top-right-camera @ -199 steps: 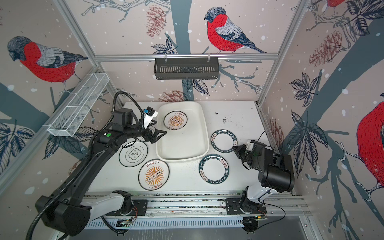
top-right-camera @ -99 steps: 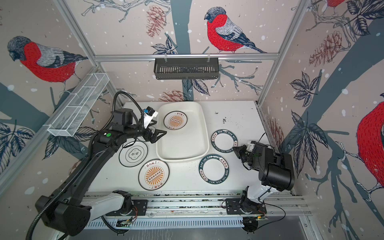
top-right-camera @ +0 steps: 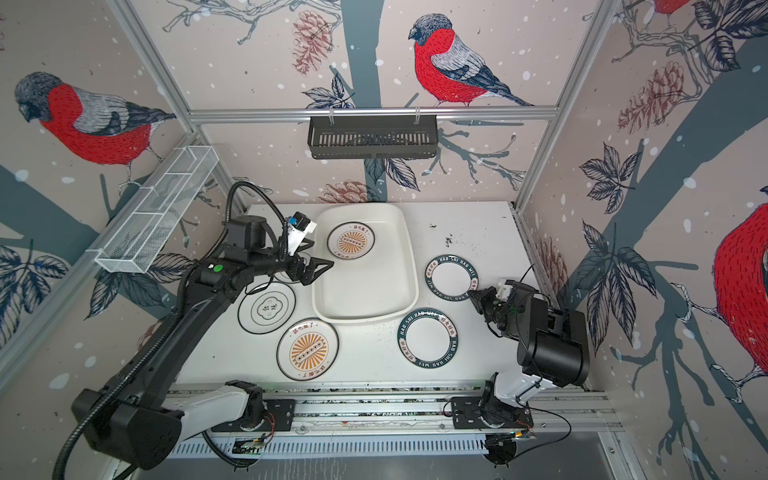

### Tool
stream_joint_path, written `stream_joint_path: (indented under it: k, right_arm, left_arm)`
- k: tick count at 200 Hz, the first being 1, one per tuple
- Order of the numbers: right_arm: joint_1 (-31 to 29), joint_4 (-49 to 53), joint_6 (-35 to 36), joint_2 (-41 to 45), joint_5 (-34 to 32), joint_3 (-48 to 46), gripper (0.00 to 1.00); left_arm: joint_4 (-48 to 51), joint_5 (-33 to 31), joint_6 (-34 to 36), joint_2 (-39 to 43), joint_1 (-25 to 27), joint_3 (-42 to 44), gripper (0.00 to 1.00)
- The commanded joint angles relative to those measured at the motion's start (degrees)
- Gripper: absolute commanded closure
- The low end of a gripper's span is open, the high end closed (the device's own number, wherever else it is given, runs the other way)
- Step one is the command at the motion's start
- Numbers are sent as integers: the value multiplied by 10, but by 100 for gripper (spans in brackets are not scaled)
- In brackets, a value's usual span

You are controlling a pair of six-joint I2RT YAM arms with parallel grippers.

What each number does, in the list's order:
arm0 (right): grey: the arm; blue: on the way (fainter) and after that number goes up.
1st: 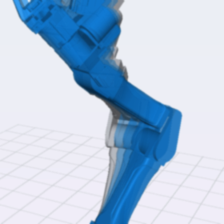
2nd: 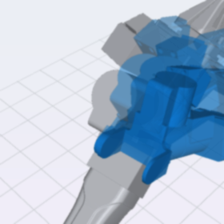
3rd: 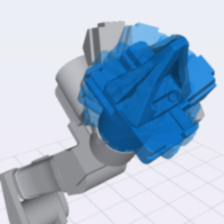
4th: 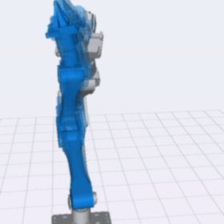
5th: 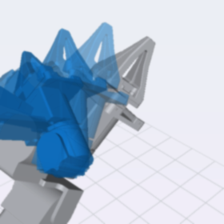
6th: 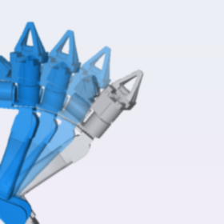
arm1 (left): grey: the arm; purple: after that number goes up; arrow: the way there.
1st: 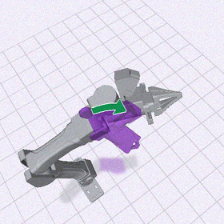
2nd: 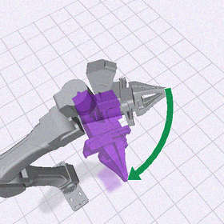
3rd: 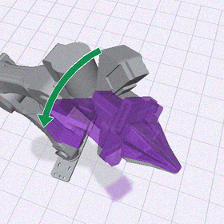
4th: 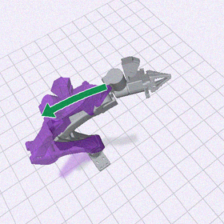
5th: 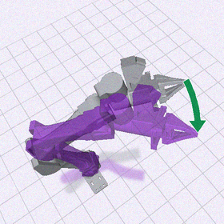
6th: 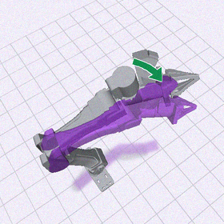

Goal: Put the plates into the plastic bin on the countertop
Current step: 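Tilt the green-rimmed plate up against the tray's side wall, right gripper, then lift the green-rimmed plate over the tray rim with the right gripper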

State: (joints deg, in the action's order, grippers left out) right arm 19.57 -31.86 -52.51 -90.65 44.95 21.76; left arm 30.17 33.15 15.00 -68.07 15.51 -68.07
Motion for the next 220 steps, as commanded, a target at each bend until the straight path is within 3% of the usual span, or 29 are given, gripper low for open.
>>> stream_joint_path:
  k: [1,138,220]
  right_arm:
    - [2,2,-1,11,18,14,98]
    - [-12,190,73,96,-5,131,98]
    - [-116,261,68,116,-47,252,98]
  left_arm:
    - [-10,7,3,-2,0,-5,3]
    - [-15,10,-8,-3,0,-2,3]
    - [-21,-14,-21,-4,0,-14,3]
